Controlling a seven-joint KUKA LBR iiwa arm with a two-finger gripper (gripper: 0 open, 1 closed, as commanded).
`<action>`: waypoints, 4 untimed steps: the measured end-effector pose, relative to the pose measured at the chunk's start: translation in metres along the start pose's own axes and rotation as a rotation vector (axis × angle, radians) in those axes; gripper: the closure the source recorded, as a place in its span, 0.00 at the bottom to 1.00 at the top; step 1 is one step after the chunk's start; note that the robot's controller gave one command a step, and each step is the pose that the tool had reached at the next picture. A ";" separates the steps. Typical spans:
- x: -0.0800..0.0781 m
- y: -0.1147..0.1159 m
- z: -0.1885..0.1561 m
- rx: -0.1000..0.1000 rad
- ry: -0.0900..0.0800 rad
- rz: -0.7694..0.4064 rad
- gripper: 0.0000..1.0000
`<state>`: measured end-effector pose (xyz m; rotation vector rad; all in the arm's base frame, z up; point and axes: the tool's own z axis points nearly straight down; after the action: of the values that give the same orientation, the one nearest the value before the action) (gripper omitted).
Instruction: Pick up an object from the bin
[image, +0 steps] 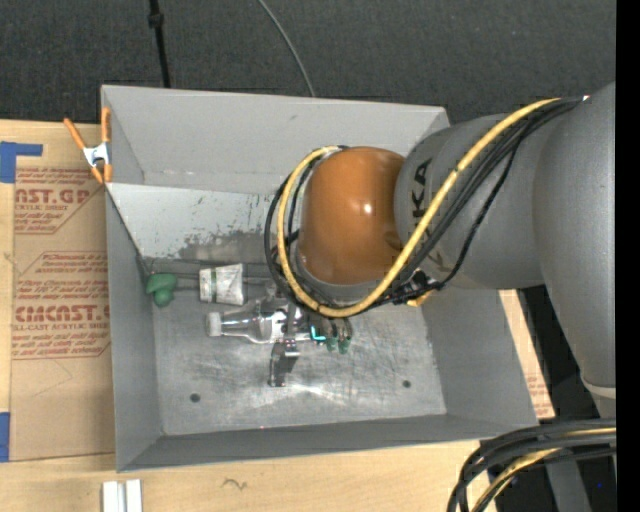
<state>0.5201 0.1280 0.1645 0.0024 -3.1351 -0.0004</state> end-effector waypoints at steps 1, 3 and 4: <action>-0.002 -0.001 -0.003 -0.001 -0.007 0.001 0.00; -0.037 -0.046 0.065 -0.001 -0.010 -0.043 0.00; -0.045 -0.067 0.044 0.000 -0.008 -0.033 0.00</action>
Offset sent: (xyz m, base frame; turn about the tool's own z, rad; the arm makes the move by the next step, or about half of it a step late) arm 0.0496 -0.0645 -0.0945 -0.0593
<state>0.5648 0.0610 0.1201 0.0541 -3.1427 -0.0008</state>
